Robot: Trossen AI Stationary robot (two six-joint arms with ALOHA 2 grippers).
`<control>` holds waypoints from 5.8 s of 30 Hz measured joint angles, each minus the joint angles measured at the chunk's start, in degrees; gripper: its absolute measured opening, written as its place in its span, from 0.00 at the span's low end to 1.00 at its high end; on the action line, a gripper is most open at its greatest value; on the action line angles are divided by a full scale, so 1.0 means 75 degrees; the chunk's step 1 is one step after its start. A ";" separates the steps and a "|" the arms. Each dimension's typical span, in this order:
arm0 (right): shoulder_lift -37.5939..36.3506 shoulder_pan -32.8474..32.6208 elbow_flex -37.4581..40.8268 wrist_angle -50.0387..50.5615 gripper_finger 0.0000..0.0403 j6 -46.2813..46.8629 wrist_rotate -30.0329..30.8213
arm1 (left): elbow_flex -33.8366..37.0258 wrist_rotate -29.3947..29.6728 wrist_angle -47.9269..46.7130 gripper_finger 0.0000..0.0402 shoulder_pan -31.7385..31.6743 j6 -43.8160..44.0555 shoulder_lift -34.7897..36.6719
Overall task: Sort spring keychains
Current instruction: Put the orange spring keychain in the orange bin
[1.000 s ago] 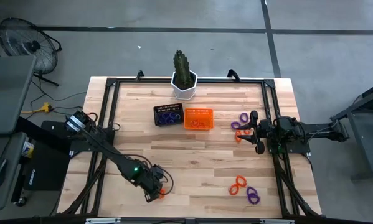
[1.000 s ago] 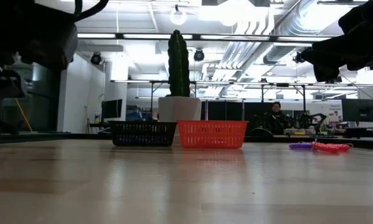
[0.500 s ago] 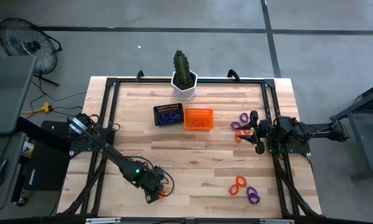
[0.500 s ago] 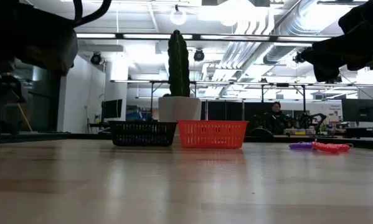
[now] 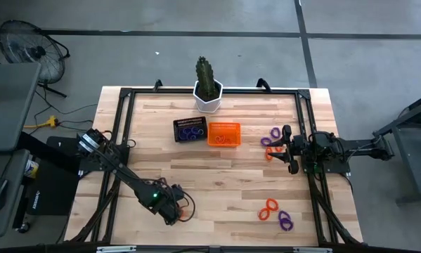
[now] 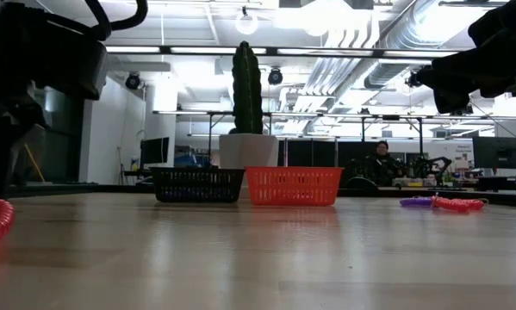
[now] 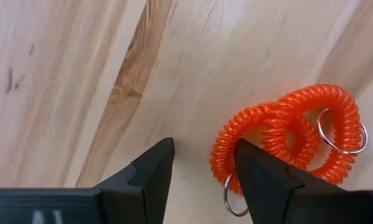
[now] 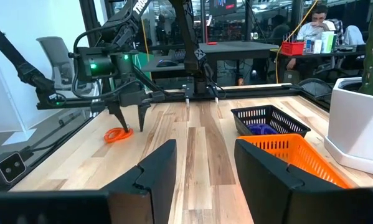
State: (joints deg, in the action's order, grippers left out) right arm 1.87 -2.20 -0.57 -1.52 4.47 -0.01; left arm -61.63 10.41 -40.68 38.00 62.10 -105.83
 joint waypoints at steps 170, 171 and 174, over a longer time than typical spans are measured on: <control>0.0188 0.0002 0.0000 -0.0005 0.39 0.0000 0.0001 | 0.0193 -0.1675 -0.1265 0.43 -0.1098 0.0777 0.1837; 0.0204 0.0003 0.0001 -0.0006 0.39 0.0001 0.0002 | 0.0192 -0.1669 -0.1074 0.43 -0.1092 0.0866 0.1833; 0.0220 0.0001 0.0001 -0.0004 0.39 0.0000 0.0000 | 0.0193 -0.1678 -0.0848 0.43 -0.1096 0.1055 0.1820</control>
State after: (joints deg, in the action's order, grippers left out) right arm 3.52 -2.19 -0.56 -1.55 4.47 -0.01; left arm -60.18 -2.18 -47.04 29.78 70.01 -92.18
